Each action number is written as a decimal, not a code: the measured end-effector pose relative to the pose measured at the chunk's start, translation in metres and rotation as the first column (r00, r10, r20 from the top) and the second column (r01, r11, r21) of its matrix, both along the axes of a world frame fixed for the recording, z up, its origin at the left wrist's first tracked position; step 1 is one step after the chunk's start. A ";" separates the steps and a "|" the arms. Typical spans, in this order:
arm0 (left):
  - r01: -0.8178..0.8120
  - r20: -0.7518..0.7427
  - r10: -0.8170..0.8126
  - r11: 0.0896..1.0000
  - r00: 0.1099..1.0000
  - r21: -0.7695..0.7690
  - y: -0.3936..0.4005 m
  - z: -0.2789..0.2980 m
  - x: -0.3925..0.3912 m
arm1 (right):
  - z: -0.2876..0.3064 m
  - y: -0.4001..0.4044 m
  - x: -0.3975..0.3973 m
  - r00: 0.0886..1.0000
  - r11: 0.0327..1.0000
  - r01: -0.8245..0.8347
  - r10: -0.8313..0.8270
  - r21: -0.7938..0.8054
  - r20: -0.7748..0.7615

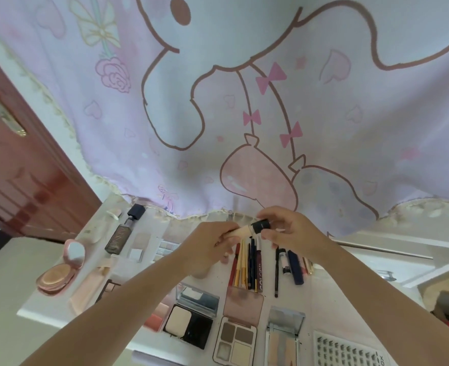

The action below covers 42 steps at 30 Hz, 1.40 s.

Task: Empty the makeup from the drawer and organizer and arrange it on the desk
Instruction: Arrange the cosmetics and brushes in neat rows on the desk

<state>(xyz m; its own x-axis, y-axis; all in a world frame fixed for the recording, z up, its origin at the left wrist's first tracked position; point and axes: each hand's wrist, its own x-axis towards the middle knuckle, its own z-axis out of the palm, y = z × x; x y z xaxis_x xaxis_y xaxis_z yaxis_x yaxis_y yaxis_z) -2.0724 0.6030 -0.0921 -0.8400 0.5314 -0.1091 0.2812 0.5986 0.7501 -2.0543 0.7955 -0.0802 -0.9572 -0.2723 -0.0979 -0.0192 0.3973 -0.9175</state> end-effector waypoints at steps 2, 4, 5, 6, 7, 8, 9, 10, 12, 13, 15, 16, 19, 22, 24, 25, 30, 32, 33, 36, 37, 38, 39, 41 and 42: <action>-0.005 -0.016 0.005 1.000 1.000 -0.008 -0.003 -0.001 0.000 | 0.001 -0.002 -0.003 0.999 1.000 -0.007 0.007 0.012 0.034; 0.002 -0.028 -0.003 1.000 1.000 -0.025 -0.005 -0.002 0.000 | 0.001 -0.005 -0.006 0.999 1.000 -0.010 0.008 0.025 0.044; 0.006 -0.035 -0.007 0.999 0.999 -0.033 -0.007 -0.003 0.000 | 0.001 -0.006 -0.007 0.999 1.000 -0.014 0.013 0.024 0.033; 0.003 -0.037 -0.005 0.999 0.999 -0.039 -0.008 -0.004 0.000 | 0.001 -0.007 -0.007 1.000 1.000 -0.013 0.012 0.022 0.021; -0.013 -0.033 0.012 0.999 0.999 -0.039 -0.009 -0.005 0.000 | -0.001 -0.006 -0.009 1.000 1.000 -0.013 0.013 0.022 0.004; -0.033 -0.024 0.032 0.999 0.999 -0.036 -0.011 -0.006 0.000 | -0.002 -0.005 -0.011 1.000 1.000 -0.005 0.005 0.022 -0.008; -0.050 -0.017 0.050 0.998 0.999 -0.035 -0.013 -0.006 -0.001 | -0.003 -0.003 -0.012 1.000 1.000 -0.001 0.001 0.018 -0.008; -0.065 -0.013 0.064 0.997 0.998 -0.043 -0.015 -0.007 -0.001 | -0.003 -0.003 -0.014 1.000 1.000 -0.003 0.003 0.014 0.006; -0.070 -0.006 0.070 0.996 0.998 -0.060 -0.019 -0.011 -0.001 | -0.005 -0.004 -0.017 0.999 0.999 -0.030 0.029 0.013 0.033; -0.073 -0.001 0.073 0.996 0.997 -0.059 -0.020 -0.013 -0.001 | -0.007 -0.006 -0.018 0.999 0.999 -0.044 0.043 0.020 0.034; -0.089 0.006 0.090 0.994 0.996 -0.064 -0.021 -0.017 -0.001 | -0.010 -0.012 -0.020 0.998 0.998 -0.057 0.055 0.042 0.027; -0.099 0.019 0.100 0.993 0.995 -0.065 -0.022 -0.020 -0.001 | -0.011 -0.016 -0.021 0.998 0.997 -0.060 0.058 0.057 0.027; -0.108 0.077 0.114 0.991 0.991 -0.076 -0.024 -0.030 -0.004 | -0.016 -0.024 -0.023 0.995 0.987 -0.094 0.090 0.129 0.032; -0.091 0.116 0.105 0.988 0.988 -0.124 -0.025 -0.038 -0.006 | -0.025 -0.030 -0.024 0.993 0.977 -0.113 0.107 0.183 0.047; -0.055 0.118 0.077 0.982 0.990 -0.181 -0.026 -0.045 -0.009 | -0.032 -0.033 -0.025 0.992 0.961 -0.125 0.113 0.246 0.059; -0.037 0.120 0.064 0.976 0.991 -0.217 -0.026 -0.050 -0.011 | -0.037 -0.035 -0.026 0.991 0.952 -0.131 0.115 0.277 0.071; 0.020 0.158 0.029 0.953 0.987 -0.301 -0.021 -0.076 -0.021 | -0.065 -0.043 -0.029 0.992 0.941 -0.085 0.048 0.329 0.119; 0.009 0.188 0.044 0.963 0.981 -0.269 -0.021 -0.084 -0.024 | -0.076 -0.046 -0.030 0.991 0.936 -0.078 0.036 0.343 0.128; 0.010 0.191 0.044 0.962 0.981 -0.272 -0.021 -0.088 -0.025 | -0.081 -0.048 -0.032 0.991 0.933 -0.070 0.025 0.352 0.130; 0.007 0.189 0.057 0.946 0.980 -0.324 -0.021 -0.106 -0.032 | -0.096 -0.055 -0.035 0.996 0.905 -0.043 0.004 0.422 0.092; 0.014 0.189 0.056 0.937 0.980 -0.349 -0.020 -0.112 -0.036 | -0.102 -0.058 -0.036 0.997 0.891 -0.036 0.004 0.452 0.072; 0.025 0.195 0.051 0.928 0.980 -0.371 -0.019 -0.118 -0.038 | -0.107 -0.062 -0.036 0.998 0.875 -0.035 0.008 0.483 0.058; 0.042 0.204 0.041 0.921 0.978 -0.388 -0.019 -0.123 -0.039 | -0.114 -0.064 -0.036 0.999 0.858 -0.041 0.017 0.512 0.051; 0.061 0.231 0.032 0.922 0.973 -0.383 -0.018 -0.130 -0.041 | -0.126 -0.069 -0.036 0.998 0.829 -0.055 0.034 0.556 0.048; 0.061 0.238 0.036 0.921 0.971 -0.386 -0.020 -0.133 -0.042 | -0.131 -0.071 -0.036 0.998 0.815 -0.060 0.037 0.576 0.052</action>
